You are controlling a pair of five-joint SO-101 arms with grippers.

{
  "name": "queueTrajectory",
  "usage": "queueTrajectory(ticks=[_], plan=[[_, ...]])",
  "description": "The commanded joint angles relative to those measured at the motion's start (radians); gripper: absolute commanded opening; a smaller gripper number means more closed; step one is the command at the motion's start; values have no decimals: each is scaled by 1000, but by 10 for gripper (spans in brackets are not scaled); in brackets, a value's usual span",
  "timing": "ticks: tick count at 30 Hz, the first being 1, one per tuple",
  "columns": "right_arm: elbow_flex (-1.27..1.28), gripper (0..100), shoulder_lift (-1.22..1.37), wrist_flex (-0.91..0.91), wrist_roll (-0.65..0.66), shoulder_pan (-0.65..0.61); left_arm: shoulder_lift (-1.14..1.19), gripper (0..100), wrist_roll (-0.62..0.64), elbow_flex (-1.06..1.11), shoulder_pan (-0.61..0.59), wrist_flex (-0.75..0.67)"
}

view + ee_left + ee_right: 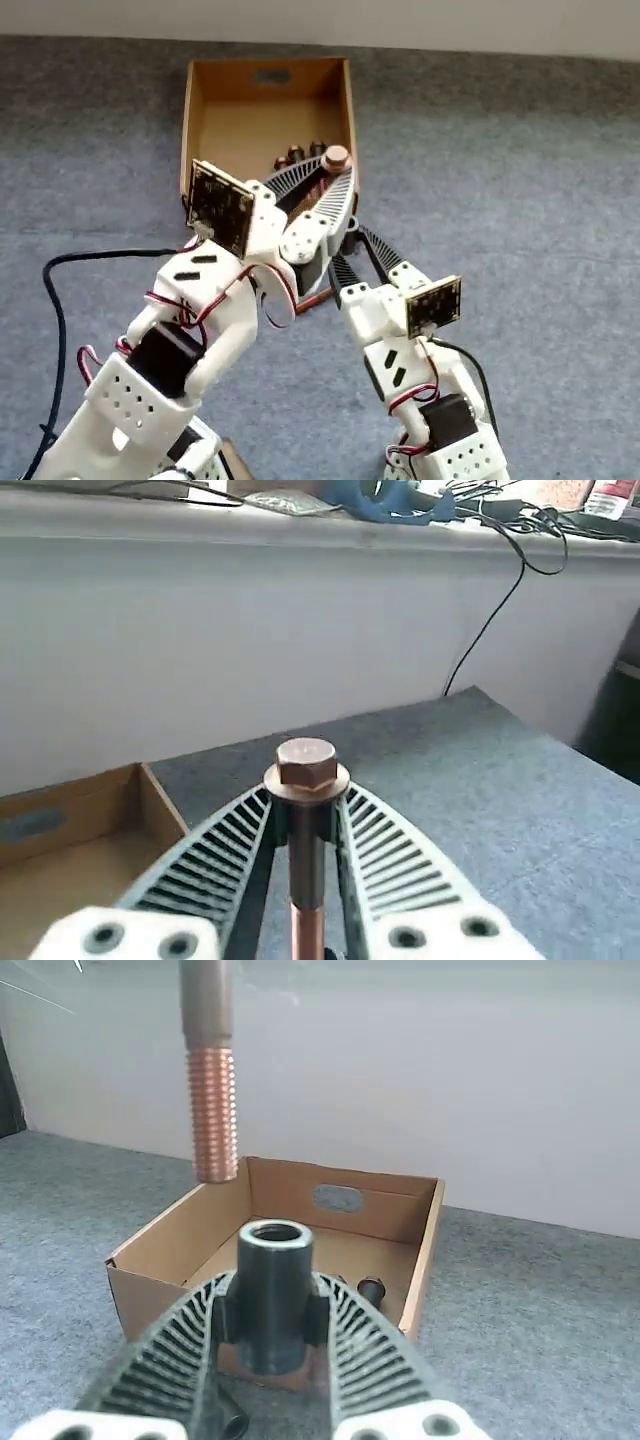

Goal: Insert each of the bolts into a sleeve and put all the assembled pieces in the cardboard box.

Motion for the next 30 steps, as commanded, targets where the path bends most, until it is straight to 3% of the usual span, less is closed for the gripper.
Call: queueTrajectory(ticks=[1, 10, 24, 30], plan=[[7, 6, -18, -24, 12, -2, 10, 9, 9, -10, 15, -40], [7, 6, -18, -24, 12, 42, 170, 9, 9, -24, 16, -46], [8, 6, -18, -24, 12, 59, 173, 9, 11, -108, 19, -40], [8, 6, -18, -24, 12, 59, 179, 9, 11, -116, 76, -41]])
